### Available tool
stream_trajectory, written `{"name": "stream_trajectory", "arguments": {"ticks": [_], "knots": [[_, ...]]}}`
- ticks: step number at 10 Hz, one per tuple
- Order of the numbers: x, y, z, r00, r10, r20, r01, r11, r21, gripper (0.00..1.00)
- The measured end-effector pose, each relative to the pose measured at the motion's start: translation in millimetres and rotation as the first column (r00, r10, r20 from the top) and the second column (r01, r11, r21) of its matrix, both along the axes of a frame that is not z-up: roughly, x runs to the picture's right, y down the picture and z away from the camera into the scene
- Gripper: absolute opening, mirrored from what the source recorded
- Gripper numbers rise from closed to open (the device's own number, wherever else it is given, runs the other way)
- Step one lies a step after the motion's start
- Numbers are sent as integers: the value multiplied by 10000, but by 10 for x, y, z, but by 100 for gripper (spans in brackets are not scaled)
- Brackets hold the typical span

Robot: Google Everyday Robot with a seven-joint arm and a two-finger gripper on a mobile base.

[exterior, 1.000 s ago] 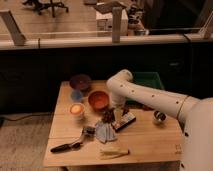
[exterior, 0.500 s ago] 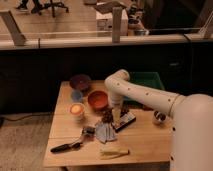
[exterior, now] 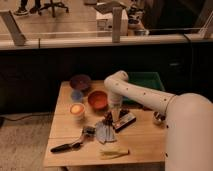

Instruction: Place grapes in red bowl

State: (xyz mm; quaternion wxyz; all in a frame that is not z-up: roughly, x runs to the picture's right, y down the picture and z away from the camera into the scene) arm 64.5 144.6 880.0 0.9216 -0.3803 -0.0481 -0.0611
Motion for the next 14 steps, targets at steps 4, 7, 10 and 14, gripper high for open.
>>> {"name": "stream_trajectory", "arguments": {"ticks": [4, 7, 10, 14], "knots": [[42, -15, -19, 10000, -19, -49, 20, 10000, 18, 0], [25, -138, -173, 9999, -167, 33, 166, 9991, 387, 0], [20, -333, -435, 9997, -227, 120, 215, 9957, 905, 0], [35, -606, -810, 9991, -386, 162, 353, 9843, 1728, 0]]}}
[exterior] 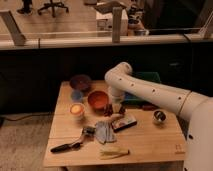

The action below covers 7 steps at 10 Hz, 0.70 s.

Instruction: Place grapes in red bowl

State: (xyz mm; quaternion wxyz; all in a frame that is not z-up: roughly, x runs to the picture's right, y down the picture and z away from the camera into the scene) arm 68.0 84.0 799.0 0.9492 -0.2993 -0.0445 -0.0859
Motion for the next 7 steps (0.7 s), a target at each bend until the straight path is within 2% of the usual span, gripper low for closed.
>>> {"name": "stream_trajectory", "arguments": {"ticks": [4, 5, 7], "knots": [[-41, -261, -240, 9996, -265, 111, 255, 9959, 865, 0], [-57, -346, -271, 9991, -379, 183, 357, 9933, 1102, 0], [-88, -437, -275, 9982, -523, 286, 480, 9899, 1332, 0]]}}
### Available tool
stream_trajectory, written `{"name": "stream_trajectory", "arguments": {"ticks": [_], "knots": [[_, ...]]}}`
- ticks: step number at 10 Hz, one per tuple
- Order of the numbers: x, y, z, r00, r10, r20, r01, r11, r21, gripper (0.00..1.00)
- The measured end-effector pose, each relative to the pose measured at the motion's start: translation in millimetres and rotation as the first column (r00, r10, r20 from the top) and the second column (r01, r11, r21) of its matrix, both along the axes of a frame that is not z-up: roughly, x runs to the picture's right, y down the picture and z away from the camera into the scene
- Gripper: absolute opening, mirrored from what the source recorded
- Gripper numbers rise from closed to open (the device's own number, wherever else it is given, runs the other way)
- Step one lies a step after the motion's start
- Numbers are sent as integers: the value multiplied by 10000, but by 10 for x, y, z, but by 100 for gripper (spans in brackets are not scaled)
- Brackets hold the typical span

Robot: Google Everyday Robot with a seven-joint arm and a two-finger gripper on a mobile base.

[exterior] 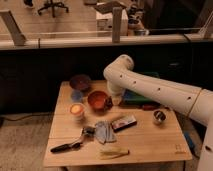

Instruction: Place grapes in red bowl

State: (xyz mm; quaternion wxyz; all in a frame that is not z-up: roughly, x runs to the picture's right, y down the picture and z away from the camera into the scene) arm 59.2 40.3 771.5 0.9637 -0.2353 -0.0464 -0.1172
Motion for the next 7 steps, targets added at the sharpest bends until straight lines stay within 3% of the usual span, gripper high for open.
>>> {"name": "stream_trajectory", "arguments": {"ticks": [7], "knots": [[-266, -343, 154, 9930, -886, 778, 832, 9941, 699, 0]]}}
